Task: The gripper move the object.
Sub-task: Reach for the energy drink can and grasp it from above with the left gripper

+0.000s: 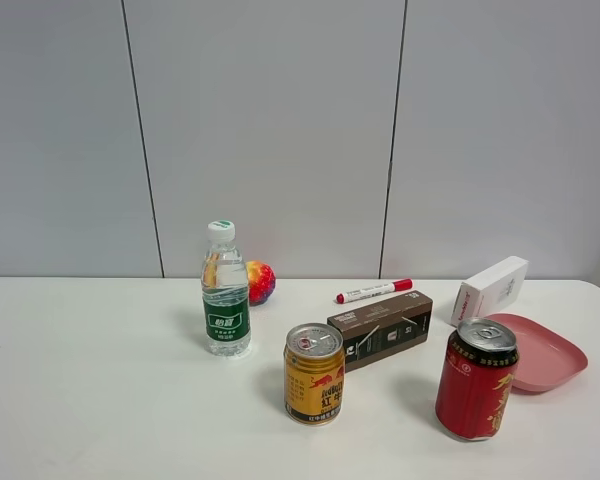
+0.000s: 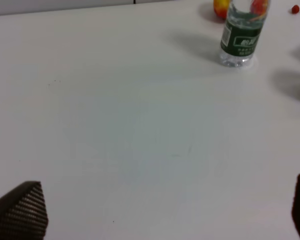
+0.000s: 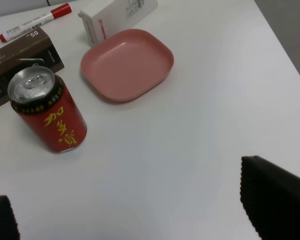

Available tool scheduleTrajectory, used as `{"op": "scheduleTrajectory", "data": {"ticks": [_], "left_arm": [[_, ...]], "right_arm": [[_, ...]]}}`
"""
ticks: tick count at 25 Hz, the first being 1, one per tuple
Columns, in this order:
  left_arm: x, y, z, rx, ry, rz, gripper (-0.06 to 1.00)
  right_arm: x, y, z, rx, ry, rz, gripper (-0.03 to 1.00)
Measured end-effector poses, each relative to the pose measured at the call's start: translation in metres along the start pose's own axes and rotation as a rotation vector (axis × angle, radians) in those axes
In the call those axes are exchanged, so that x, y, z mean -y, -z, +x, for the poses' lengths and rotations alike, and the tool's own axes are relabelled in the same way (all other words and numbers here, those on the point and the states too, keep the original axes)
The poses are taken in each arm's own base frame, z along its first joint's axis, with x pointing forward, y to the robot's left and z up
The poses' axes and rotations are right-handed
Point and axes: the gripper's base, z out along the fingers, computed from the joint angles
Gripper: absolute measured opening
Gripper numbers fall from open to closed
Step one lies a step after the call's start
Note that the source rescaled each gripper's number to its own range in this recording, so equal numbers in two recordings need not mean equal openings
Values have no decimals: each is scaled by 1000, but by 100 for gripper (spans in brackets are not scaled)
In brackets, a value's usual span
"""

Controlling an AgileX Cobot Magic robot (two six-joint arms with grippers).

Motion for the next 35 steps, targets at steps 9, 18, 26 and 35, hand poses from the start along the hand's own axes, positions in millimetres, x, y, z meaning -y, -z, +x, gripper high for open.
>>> {"op": "scheduleTrajectory", "data": {"ticks": [9,18,26,35], "left_arm": [[0,0,0,0,0,0,100],[0,0,0,0,0,0,100],[0,0,0,0,0,0,100],[0,0,0,0,0,0,100]], "right_arm": [[0,0,0,0,0,0,100],[0,0,0,0,0,0,100],[0,0,0,0,0,0,100],[0,0,0,0,0,0,100]]}}
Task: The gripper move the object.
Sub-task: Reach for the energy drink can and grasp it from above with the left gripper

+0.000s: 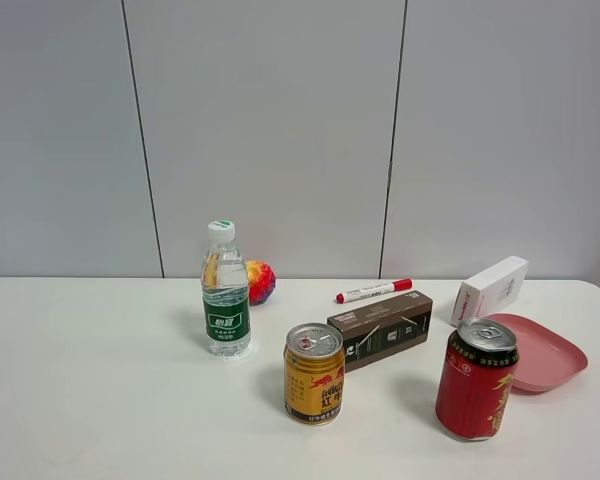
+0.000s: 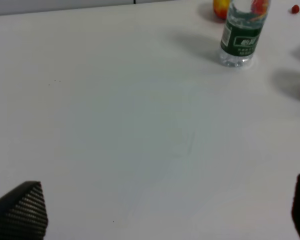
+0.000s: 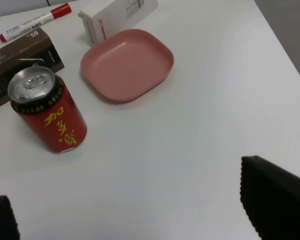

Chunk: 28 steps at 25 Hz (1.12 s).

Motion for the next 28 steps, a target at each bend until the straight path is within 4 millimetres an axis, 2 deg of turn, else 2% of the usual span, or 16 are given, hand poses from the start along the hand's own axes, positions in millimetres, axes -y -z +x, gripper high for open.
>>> {"op": "scheduleTrajectory", "data": {"ticks": [11,15,18,20,23,26,28], "left_arm": [[0,0,0,-1,-19,1,100],[8,4,-14,16,-81,87,100],[20,14,-42,71,-187,213,100],[27,21,-68,112,-263,290,100],[35,21,-108,146,-357,378,100],[37,8,-149,151,-425,431,100],[36,-11,-177,126,-456,449,100]], "right_arm": [[0,0,0,0,0,0,100],[0,0,0,0,0,0,100],[0,0,0,0,0,0,100],[0,0,0,0,0,0,100],[0,0,0,0,0,0,100],[0,0,0,0,0,0,100],[0,0,0,0,0,0,100]]}}
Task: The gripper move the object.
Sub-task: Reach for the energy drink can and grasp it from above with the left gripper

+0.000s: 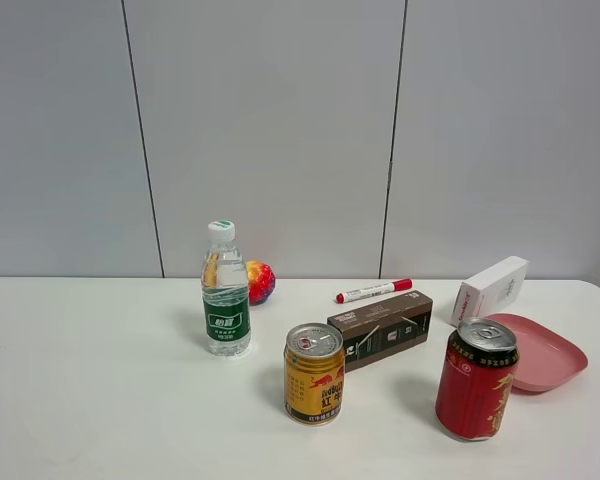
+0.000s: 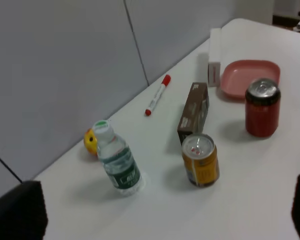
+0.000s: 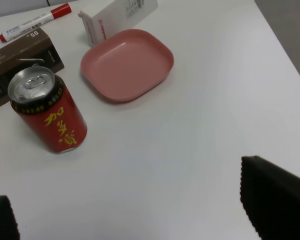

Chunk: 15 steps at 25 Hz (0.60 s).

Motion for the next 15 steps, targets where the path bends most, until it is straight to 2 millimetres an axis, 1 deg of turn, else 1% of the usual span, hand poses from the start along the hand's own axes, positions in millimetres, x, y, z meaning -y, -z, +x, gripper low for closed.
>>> {"op": "scheduleTrajectory", "data": {"ticks": [3,4,5,7,8,10,12,13,15], "left_arm": [[-34,-34,-24,-55,-21,36,100],[-46,-48,-29,-83,-20,59,100],[-55,-58,-36,-92,-26,78,100],[-75,-89,-44,-129,-2,140,100],[-82,-107,-46,-151,10,180,100],[-89,-137,-52,-178,4,252,100],[-89,-171,-56,-210,-17,315,100],[-86,-184,-60,-217,-40,338,100],[-77,-217,-60,-266,-78,385,100]], "right_arm": [[0,0,0,0,0,0,100],[0,0,0,0,0,0,100],[0,0,0,0,0,0,100],[0,0,0,0,0,0,100],[0,0,0,0,0,0,100],[0,0,0,0,0,0,100],[0,0,0,0,0,0,100],[0,0,0,0,0,0,100],[0,0,0,0,0,0,100]]}}
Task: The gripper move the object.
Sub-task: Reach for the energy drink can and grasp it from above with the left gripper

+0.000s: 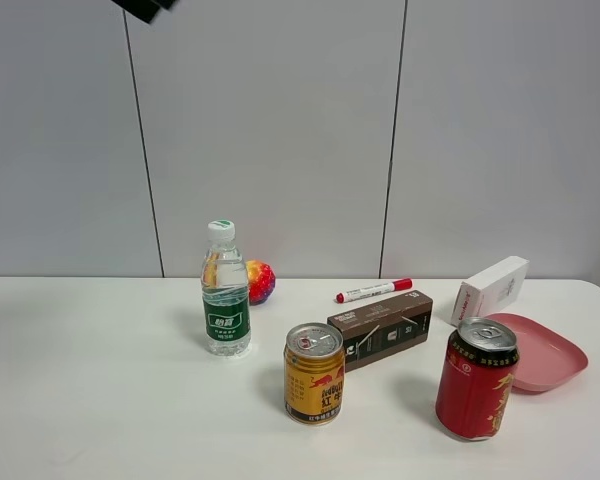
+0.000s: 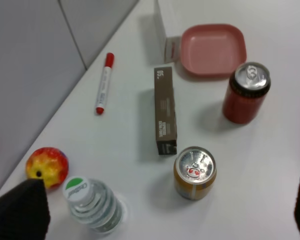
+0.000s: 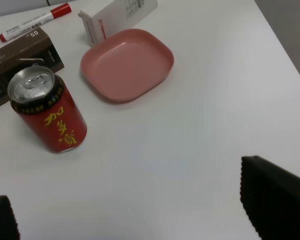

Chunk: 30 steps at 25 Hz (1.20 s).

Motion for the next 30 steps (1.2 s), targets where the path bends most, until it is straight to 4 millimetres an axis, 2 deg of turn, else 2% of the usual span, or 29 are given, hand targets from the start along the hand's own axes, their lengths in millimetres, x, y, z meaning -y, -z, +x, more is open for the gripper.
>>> {"op": "scheduleTrajectory", "data": {"ticks": [3,5,10,14,21,30], "left_arm": [[6,-51,-10,-83,-81,45,100],[18,-84,-15,-143,-137,70,100],[44,-159,-1,-344,-281,104,100],[56,-202,15,-443,-322,149,100],[53,-249,40,-489,-302,172,100],[49,-286,63,-512,-284,176,100]], "right_arm": [[0,0,0,0,0,0,100],[0,0,0,0,0,0,100],[0,0,0,0,0,0,100],[0,0,0,0,0,0,100],[0,0,0,0,0,0,100],[0,0,0,0,0,0,100]]}}
